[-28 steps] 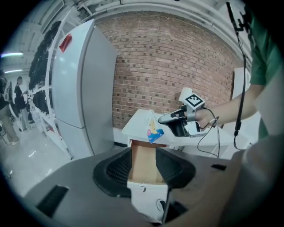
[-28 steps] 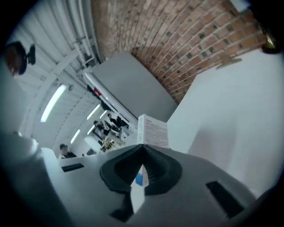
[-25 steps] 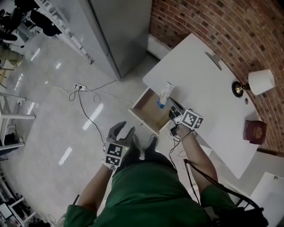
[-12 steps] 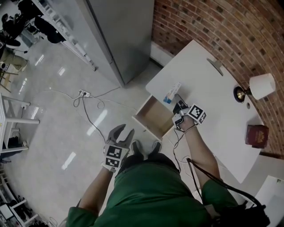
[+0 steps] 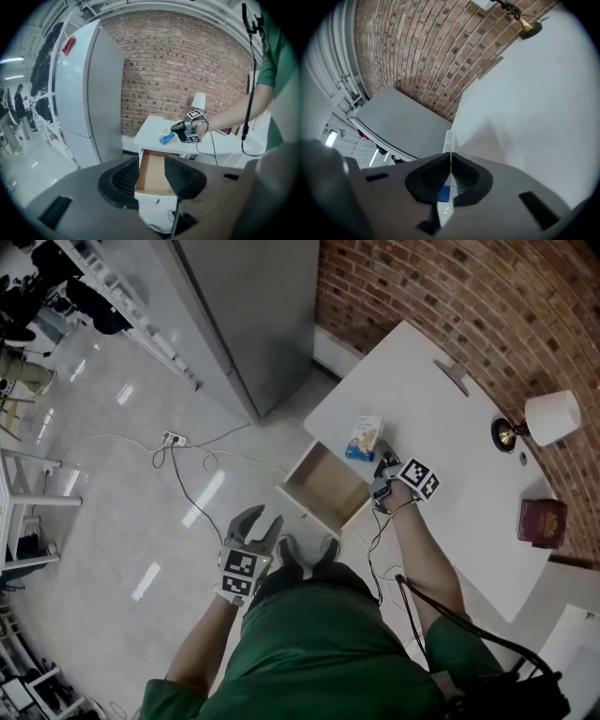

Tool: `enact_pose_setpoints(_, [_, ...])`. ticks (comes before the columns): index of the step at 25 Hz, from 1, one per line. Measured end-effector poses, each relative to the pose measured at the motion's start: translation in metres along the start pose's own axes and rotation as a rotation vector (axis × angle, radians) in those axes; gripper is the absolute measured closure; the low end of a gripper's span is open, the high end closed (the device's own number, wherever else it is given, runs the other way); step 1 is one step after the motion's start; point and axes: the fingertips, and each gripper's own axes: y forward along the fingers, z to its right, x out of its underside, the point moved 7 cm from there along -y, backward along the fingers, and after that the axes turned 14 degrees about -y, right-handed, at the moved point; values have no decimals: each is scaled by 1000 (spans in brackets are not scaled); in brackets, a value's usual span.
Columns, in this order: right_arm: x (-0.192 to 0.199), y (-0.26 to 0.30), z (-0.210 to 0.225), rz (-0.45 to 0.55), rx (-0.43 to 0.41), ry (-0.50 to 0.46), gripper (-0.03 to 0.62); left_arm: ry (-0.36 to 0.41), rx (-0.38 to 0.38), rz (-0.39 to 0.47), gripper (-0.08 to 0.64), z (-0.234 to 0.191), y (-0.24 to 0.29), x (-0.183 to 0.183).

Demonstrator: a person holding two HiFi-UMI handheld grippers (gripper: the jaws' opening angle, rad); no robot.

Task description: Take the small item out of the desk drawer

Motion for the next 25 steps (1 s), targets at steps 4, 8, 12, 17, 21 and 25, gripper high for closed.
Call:
enact_pose_setpoints(4, [-1,-12,12,-24,67,-62,526,-1,7,-2,397,0,5,0])
enact_pose_setpoints(8, [-10,-25,10,-36,109,-170,520,3,22,5,397,2,11,-4])
enact_pose_setpoints(12, [-32,-37,-12,-3,93,-277,533,10,29,35,397,2,17,-17])
enact_pose_setpoints(17, [-65,-52,-52,55,58,-442,535,25,31,104,397,2,22,-43])
enact_pose_setpoints(21, [-90,-72,-93,110,35,-588,541,52,39,175,402,5,24,-75])
enact_pose_setpoints(25, [-111,-97,-140,158,46,-822,543,93,53,266,413,9,20,-119])
